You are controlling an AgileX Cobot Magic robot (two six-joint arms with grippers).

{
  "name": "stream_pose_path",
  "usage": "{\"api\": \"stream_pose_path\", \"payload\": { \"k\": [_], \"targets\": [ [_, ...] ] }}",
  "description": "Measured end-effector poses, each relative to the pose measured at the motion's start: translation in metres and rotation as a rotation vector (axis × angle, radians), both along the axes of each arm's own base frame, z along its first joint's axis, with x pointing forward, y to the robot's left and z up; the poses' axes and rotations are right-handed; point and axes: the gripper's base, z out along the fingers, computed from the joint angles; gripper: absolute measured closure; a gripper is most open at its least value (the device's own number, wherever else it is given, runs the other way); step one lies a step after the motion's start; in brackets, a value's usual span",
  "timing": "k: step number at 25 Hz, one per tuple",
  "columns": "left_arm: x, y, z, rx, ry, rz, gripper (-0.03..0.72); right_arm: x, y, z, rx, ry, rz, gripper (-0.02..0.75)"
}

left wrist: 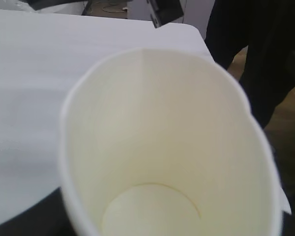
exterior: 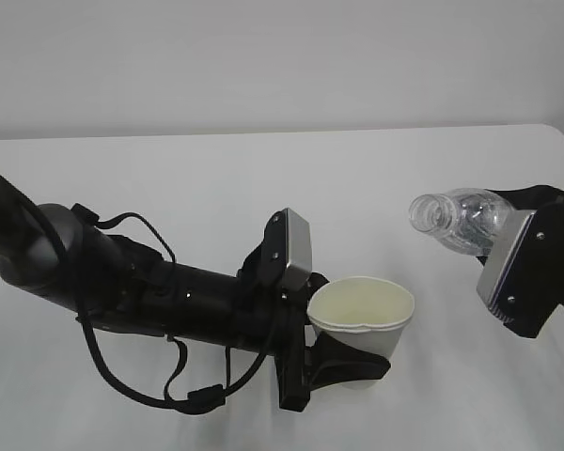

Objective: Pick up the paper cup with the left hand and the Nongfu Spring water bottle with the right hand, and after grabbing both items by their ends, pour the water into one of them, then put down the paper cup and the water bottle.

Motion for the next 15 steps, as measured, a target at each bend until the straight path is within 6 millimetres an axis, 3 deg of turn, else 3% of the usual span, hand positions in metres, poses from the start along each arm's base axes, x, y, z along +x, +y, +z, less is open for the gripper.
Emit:
{"api": "stream_pose_path", "payload": {
  "k": [15],
  "targets": [
    [0.0085,-0.0055,0.0069,-0.028,-0.002,0.023,0.27,0.0017,0.0001,-0.0052,-0.053,-0.007,0.017,0.317]
  ]
}}
